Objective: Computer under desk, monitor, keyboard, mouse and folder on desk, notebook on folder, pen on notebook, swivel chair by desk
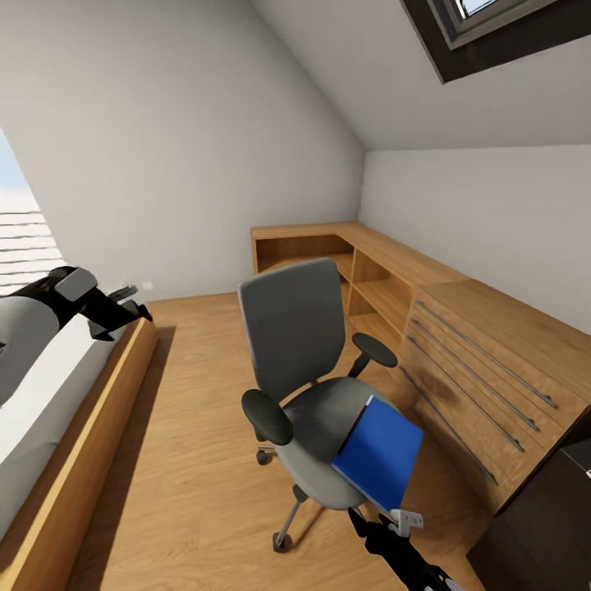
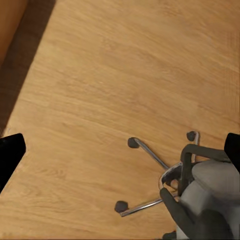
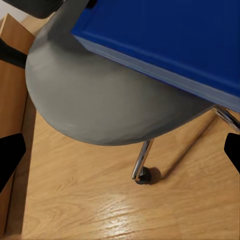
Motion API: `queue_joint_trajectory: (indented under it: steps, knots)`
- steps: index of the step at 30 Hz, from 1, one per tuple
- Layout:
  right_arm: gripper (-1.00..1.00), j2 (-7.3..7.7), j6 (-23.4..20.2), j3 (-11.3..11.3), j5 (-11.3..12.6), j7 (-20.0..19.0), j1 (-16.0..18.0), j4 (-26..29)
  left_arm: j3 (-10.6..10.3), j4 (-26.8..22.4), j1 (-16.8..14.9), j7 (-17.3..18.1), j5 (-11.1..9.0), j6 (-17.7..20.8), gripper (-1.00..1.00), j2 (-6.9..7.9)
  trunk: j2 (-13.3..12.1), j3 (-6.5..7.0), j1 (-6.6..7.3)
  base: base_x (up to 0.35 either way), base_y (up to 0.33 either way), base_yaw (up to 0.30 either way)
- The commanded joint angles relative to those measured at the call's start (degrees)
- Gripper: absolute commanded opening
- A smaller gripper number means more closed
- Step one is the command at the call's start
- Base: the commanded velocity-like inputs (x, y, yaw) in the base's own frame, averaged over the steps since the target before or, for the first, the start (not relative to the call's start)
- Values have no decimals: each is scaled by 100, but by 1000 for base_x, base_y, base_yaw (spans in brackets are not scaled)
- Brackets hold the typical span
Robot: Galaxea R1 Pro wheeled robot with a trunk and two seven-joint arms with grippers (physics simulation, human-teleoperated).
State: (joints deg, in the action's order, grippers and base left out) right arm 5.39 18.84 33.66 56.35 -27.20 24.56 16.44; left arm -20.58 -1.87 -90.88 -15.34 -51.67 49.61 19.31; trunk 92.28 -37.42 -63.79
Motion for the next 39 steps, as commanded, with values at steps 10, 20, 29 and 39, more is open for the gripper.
queue_joint_trajectory:
  steps: [10,20,29,39]
  knots:
    - [100,14,79,44,59,-13,5,-9,-18,68,760,-55,359,-211,100,-224,3,-5,1,0,0,0]
    - [100,23,265,40,60,-16,5,-73,-23,72,1877,-46,387,-1297,100,-457,3,-5,1,0,0,0]
    - [100,88,448,43,60,-16,5,-126,-24,73,2816,151,390,-2393,100,-640,3,-5,1,0,0,0]
    - [100,164,545,22,60,-7,5,-255,-25,73,3935,1009,395,-3481,100,-965,3,-5,1,0,0,0]
